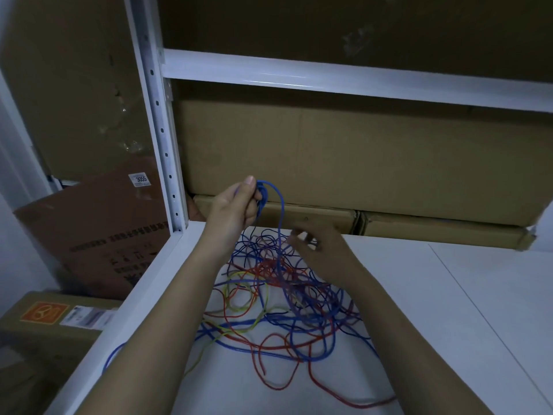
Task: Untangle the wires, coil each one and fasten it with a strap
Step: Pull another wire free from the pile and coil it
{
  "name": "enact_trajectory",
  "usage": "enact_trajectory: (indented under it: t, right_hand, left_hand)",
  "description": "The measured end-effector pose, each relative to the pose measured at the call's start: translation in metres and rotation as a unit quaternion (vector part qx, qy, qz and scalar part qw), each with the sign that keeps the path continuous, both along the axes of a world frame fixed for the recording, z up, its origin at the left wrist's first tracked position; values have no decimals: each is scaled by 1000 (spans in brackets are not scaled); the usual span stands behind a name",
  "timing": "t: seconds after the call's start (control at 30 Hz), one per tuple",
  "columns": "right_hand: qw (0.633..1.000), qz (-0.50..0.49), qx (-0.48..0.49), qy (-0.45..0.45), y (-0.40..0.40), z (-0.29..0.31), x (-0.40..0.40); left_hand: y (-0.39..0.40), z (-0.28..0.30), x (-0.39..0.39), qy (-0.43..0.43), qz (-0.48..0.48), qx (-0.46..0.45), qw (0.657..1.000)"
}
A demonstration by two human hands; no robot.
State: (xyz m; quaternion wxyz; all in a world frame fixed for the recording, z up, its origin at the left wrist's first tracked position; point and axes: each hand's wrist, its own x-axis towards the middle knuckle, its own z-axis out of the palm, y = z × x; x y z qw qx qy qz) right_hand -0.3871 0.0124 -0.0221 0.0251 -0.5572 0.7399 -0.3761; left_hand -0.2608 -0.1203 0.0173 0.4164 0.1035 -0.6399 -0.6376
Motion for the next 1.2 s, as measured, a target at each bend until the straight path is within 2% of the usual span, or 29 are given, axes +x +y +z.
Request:
enact_trajectory:
  t: [0.07, 0.13, 0.27, 0.33, 0.43, 0.6, 0.7, 0.9, 0.93, 0.97, 1.0, 1.03, 1.07, 1.1, 1.13, 1.2]
  right_hand:
    - [997, 22, 72, -16, -8, -6, 4]
    - [997, 31, 56, -43, -14, -9, 10]
    - [981, 3, -40, -192, -23, 6, 6]
    - [970, -22, -92, -225, -27, 23, -1]
    - [931, -34, -190, -310, -31, 51, -7]
    - [873, -57, -360, -325, -41, 90, -9]
    - [841, -28, -390, -375, -48, 95, -7]
    - [854, 9, -360, -376, -44, 77, -12]
    - [871, 16, -324, -371, -43, 73, -14]
    - [908, 5, -256, -331, -40, 69, -17]
    - [957, -22, -156, -242, -38, 64, -22]
    - [988, -56, -50, -132, -35, 58, -27]
    - [995, -80, 22, -48, -33, 52, -32]
    - [995, -92, 43, -17, -32, 47, -35]
    - [996, -90, 20, -22, -30, 43, -36]
    - [989, -70, -78, -105, -30, 39, -35]
  left_hand:
    - [3, 2, -2, 3, 0, -3, 1000]
    - [4, 4, -1, 4, 5, -1, 1000]
    - [2, 10, 2, 12, 29, 12, 999]
    - [0, 13, 4, 7, 38, 13, 999]
    - [-3, 19, 7, -2, 55, 14, 998]
    - [-3, 24, 6, -37, 67, -8, 997]
    - [-1, 23, 4, -47, 63, -4, 997]
    - [-4, 14, 4, -73, 57, -14, 996]
    - [-5, 13, 5, -78, 64, -16, 995]
    - [-7, 11, 5, -82, 73, -13, 994]
    - [-9, 9, 5, -88, 82, -12, 993]
    - [-11, 7, 6, -96, 87, -12, 992]
    - [-13, 4, 7, -102, 89, -15, 991]
    - [-15, 0, 8, -105, 87, -17, 991]
    - [-16, -4, 9, -104, 85, -16, 991]
    - [-17, -9, 9, -99, 90, -6, 991]
